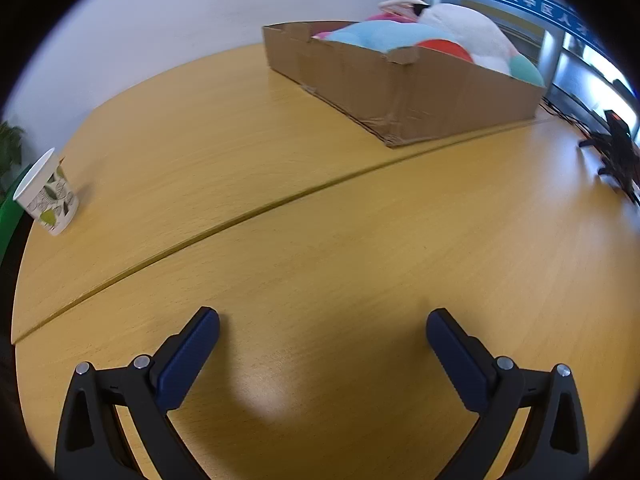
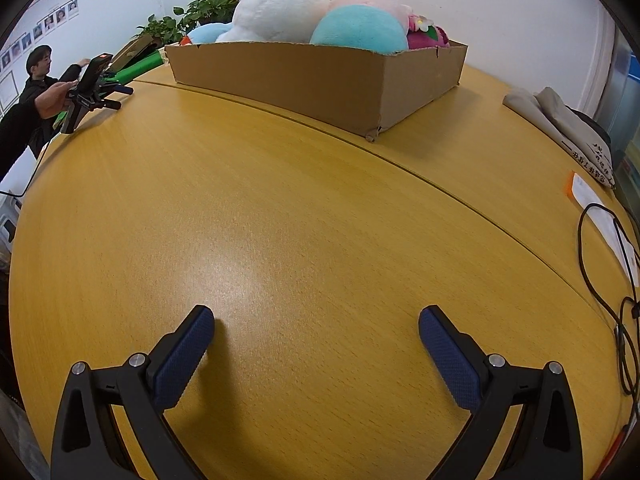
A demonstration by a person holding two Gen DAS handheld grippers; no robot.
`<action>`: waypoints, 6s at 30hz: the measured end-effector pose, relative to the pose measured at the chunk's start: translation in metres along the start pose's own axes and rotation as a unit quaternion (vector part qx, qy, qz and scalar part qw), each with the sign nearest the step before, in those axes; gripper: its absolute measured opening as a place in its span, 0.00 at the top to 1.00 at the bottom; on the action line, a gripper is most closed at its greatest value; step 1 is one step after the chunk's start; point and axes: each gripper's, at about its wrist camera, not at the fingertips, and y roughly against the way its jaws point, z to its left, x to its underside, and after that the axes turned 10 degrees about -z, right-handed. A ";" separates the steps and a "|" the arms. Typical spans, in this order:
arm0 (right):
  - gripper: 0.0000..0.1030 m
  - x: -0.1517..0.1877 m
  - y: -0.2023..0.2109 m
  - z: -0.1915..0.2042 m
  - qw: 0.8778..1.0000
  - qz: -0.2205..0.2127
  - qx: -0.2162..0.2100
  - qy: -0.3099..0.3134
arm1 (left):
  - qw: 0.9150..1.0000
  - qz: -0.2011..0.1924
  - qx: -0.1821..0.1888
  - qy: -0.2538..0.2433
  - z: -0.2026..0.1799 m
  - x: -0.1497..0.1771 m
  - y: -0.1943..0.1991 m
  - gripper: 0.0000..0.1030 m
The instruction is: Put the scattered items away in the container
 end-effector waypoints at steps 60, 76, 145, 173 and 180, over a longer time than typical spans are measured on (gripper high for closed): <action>0.00 -0.010 -0.010 -0.020 1.000 0.001 0.002 0.005 | 1.000 -0.002 0.008 -0.007 -0.004 0.000 -0.002 0.00; 0.00 -0.010 -0.010 -0.019 1.000 0.001 0.003 0.005 | 1.000 -0.002 0.009 -0.008 -0.004 0.000 -0.002 0.00; 0.00 -0.009 -0.012 -0.019 1.000 0.001 0.006 0.002 | 1.000 -0.002 0.013 -0.011 -0.003 -0.001 -0.007 0.00; 0.00 -0.010 -0.012 -0.020 1.000 0.001 0.007 0.001 | 1.000 -0.002 0.014 -0.013 -0.003 -0.003 -0.009 0.00; 0.00 -0.010 -0.012 -0.020 1.000 0.001 0.007 0.001 | 1.000 -0.002 0.015 -0.013 -0.003 -0.003 -0.010 0.00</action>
